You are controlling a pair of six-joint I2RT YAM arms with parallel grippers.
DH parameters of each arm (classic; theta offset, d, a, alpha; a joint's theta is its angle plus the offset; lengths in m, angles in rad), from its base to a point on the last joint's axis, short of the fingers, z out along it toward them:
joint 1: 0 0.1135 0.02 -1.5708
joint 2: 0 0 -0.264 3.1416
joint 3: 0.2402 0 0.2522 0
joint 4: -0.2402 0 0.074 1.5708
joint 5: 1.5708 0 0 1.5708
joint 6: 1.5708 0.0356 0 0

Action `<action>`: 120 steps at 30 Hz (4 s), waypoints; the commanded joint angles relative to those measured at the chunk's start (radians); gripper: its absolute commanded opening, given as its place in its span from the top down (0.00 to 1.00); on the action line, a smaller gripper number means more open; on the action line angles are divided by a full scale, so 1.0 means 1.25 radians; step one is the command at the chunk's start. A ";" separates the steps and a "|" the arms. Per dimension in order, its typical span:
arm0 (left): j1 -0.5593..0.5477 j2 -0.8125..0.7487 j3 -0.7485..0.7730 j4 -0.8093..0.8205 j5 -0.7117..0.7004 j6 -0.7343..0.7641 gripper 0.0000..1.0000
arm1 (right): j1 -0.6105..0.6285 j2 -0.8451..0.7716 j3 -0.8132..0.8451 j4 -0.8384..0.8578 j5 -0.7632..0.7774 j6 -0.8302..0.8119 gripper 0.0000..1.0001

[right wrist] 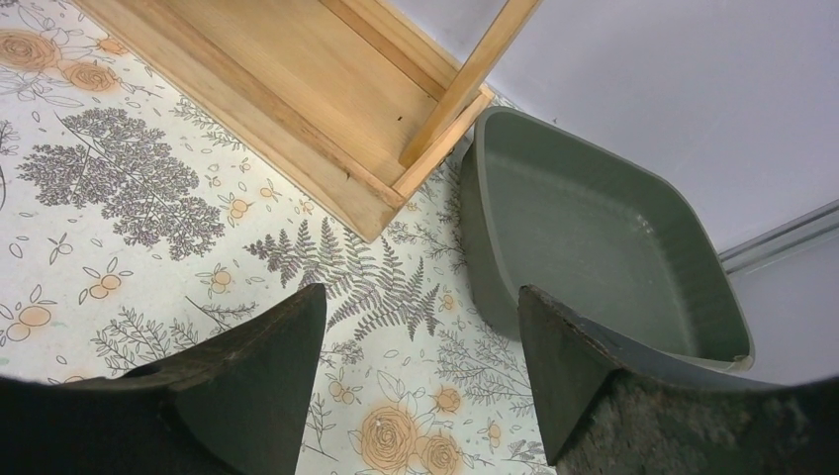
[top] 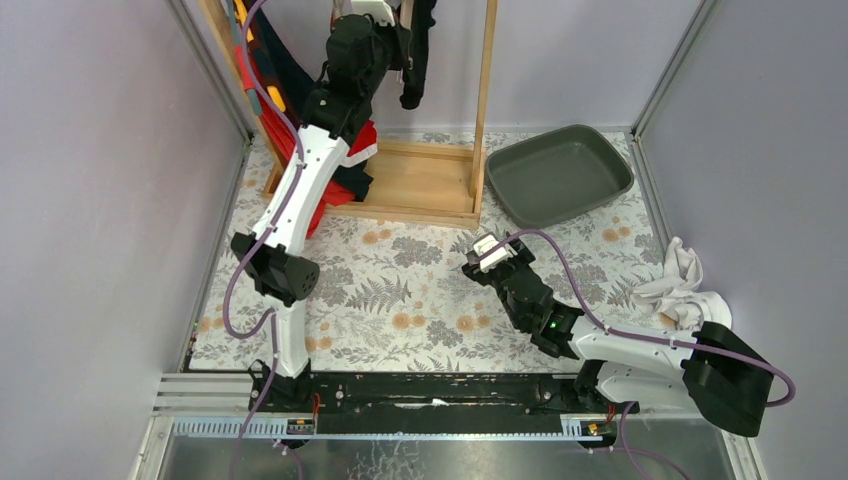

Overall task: Clip the underwear to the hanger
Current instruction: Place the hanger at the clothesline, then reset both arms

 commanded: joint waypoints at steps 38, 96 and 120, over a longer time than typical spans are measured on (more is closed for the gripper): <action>0.023 -0.105 -0.015 0.113 0.046 -0.011 0.30 | -0.024 -0.019 0.007 0.031 -0.034 0.043 0.21; -0.504 -0.723 -1.172 0.538 0.077 -0.142 0.00 | -0.318 -0.029 0.126 -0.243 0.588 0.812 0.01; -0.534 -0.656 -1.176 0.585 0.090 -0.043 0.00 | -0.320 -0.128 0.061 -0.303 0.422 0.880 0.01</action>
